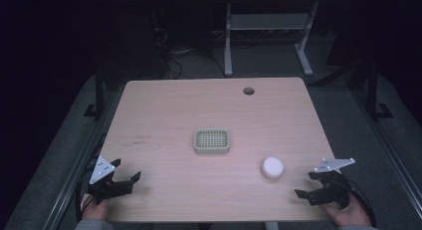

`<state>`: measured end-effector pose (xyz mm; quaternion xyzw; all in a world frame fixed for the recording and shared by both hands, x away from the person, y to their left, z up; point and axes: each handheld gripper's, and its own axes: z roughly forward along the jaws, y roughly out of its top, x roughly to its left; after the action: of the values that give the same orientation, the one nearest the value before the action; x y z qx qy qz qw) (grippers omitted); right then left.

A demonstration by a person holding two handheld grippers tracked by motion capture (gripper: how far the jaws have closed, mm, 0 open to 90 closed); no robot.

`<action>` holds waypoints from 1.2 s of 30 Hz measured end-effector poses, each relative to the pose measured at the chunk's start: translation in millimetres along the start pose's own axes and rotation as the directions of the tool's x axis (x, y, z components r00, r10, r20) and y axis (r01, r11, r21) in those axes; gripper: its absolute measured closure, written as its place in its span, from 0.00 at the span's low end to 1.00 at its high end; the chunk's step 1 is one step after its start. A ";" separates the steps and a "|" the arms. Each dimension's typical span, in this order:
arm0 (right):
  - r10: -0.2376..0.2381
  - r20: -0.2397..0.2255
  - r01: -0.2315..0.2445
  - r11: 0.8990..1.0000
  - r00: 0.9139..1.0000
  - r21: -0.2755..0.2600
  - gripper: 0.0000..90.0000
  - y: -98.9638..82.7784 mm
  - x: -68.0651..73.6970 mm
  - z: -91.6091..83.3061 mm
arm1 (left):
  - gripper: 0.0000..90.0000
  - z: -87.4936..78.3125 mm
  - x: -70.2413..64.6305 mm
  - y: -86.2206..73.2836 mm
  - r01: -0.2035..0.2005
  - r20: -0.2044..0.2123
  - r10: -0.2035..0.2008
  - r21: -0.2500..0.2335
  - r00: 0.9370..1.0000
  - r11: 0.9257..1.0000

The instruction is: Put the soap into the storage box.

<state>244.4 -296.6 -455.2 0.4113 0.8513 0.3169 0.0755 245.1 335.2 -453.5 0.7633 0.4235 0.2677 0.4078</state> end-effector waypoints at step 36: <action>-0.165 -0.013 0.165 0.972 0.986 0.166 0.16 85.6 21.4 20.5 | 0.14 -3.2 0.4 -2.3 0.015 -0.014 -0.015 -0.004 1.000 1.000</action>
<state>294.2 -231.4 -417.0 0.3443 0.9059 0.2371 0.0674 241.9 337.5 -453.8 0.7574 0.4316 0.2707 0.4084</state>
